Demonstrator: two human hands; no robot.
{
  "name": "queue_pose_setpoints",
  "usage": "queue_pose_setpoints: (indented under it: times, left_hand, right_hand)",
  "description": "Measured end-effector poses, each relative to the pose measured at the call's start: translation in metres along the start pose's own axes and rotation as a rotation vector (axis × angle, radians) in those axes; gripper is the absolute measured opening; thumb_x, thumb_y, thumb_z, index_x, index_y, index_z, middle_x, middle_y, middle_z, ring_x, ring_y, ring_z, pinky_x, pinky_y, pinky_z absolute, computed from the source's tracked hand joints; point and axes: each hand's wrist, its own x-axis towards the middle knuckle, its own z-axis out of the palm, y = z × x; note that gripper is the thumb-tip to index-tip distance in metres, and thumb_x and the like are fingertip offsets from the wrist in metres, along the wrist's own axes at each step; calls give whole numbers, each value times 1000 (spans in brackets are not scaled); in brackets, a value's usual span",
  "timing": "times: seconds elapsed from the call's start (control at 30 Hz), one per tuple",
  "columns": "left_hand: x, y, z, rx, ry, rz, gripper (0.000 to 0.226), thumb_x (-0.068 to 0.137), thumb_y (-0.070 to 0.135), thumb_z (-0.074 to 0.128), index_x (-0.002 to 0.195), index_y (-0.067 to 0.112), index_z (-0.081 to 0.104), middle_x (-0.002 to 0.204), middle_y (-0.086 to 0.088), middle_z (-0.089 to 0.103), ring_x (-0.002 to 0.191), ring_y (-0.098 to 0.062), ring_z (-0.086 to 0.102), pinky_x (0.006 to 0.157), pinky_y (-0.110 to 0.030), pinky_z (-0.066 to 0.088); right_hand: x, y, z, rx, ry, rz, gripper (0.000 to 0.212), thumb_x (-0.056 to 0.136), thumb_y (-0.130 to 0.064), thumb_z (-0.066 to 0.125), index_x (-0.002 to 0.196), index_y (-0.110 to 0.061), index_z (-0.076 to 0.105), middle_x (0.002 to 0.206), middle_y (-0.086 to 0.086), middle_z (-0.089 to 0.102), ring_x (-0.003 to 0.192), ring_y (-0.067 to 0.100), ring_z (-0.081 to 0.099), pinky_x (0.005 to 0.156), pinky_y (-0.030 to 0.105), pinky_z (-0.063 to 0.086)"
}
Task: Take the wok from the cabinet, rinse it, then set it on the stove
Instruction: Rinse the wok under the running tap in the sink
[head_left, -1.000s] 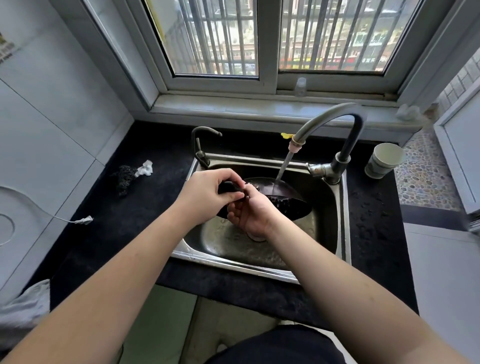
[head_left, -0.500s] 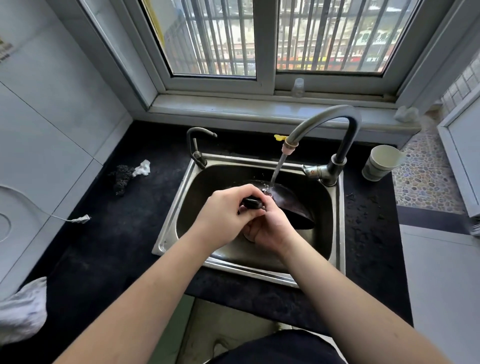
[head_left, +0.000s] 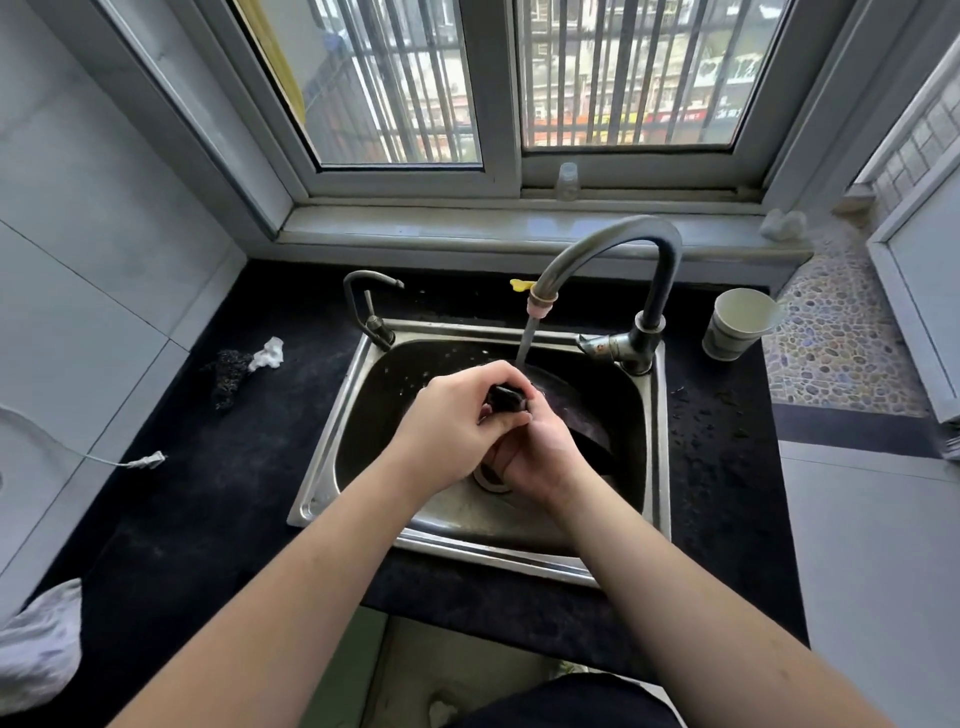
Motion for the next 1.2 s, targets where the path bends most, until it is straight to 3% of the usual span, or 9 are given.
queue_pose_setpoints:
  times: [0.17, 0.47, 0.7, 0.87, 0.97, 1.03, 1.1, 1.17, 1.2]
  left_hand:
    - [-7, 1, 3, 13, -5, 35, 21, 80, 24, 70, 99, 32, 65, 93, 14, 69, 92, -5, 65, 83, -34, 53]
    - [-29, -2, 8, 24, -40, 140, 20, 78, 26, 67, 97, 32, 62, 96, 15, 68, 94, -3, 63, 83, -34, 52]
    - [-44, -12, 6, 13, -73, 203, 19, 80, 17, 70, 96, 26, 64, 95, 12, 68, 91, -8, 63, 81, -34, 50]
    - [-67, -24, 13, -55, -56, 289, 19, 77, 13, 66, 96, 19, 66, 99, 7, 69, 97, -11, 63, 86, -32, 49]
    - [-77, -35, 16, -84, -5, 323, 21, 73, 6, 72, 92, 15, 70, 106, 1, 68, 111, -10, 56, 99, -20, 41]
    - [-83, -42, 13, -45, -10, 369, 27, 71, 11, 75, 97, 17, 71, 113, 1, 67, 116, -9, 53, 103, -17, 36]
    - [-92, -48, 6, -64, -77, 400, 41, 70, 19, 79, 110, 19, 68, 120, 5, 65, 122, -8, 51, 105, -24, 38]
    - [-103, -56, -5, -258, -152, 277, 56, 71, 28, 82, 123, 22, 60, 125, 8, 61, 122, -5, 51, 104, -21, 39]
    - [-108, -61, -9, -378, -150, 179, 54, 75, 33, 79, 124, 26, 58, 123, 9, 61, 118, -3, 54, 102, -19, 41]
  right_hand:
    - [-3, 4, -6, -22, -14, 26, 32, 99, -31, 37, 104, -8, 60, 86, 10, 68, 74, 20, 67, 67, 32, 56]
    - [-15, 25, -19, 55, -75, 26, 33, 74, -25, 69, 99, -6, 61, 96, 12, 60, 92, 24, 58, 86, 35, 46]
    - [-24, 40, -16, 57, 192, 107, 34, 98, -38, 46, 118, -11, 53, 108, 12, 58, 106, 25, 55, 90, 37, 48]
    - [-43, 37, 2, 188, 408, 291, 31, 92, -34, 51, 81, -8, 62, 77, 11, 63, 77, 24, 60, 69, 38, 49]
    - [-64, 45, 26, 162, 343, 323, 20, 84, -13, 48, 71, -4, 60, 70, 12, 61, 71, 23, 59, 67, 33, 51]
    - [-75, 56, 36, 92, 324, 264, 16, 77, -3, 45, 74, 3, 60, 71, 15, 61, 69, 24, 57, 59, 31, 52]
    - [-80, 68, 39, -22, 320, 138, 13, 87, 0, 43, 84, -6, 55, 78, 10, 55, 71, 16, 52, 64, 18, 48]
    - [-72, 77, 28, 119, 333, 127, 9, 91, -8, 48, 89, -8, 56, 74, 8, 56, 68, 11, 51, 75, 13, 45]
    - [-70, 79, 24, 201, 356, 114, 13, 94, -14, 48, 91, -5, 57, 67, 10, 57, 63, 12, 51, 68, 16, 48]
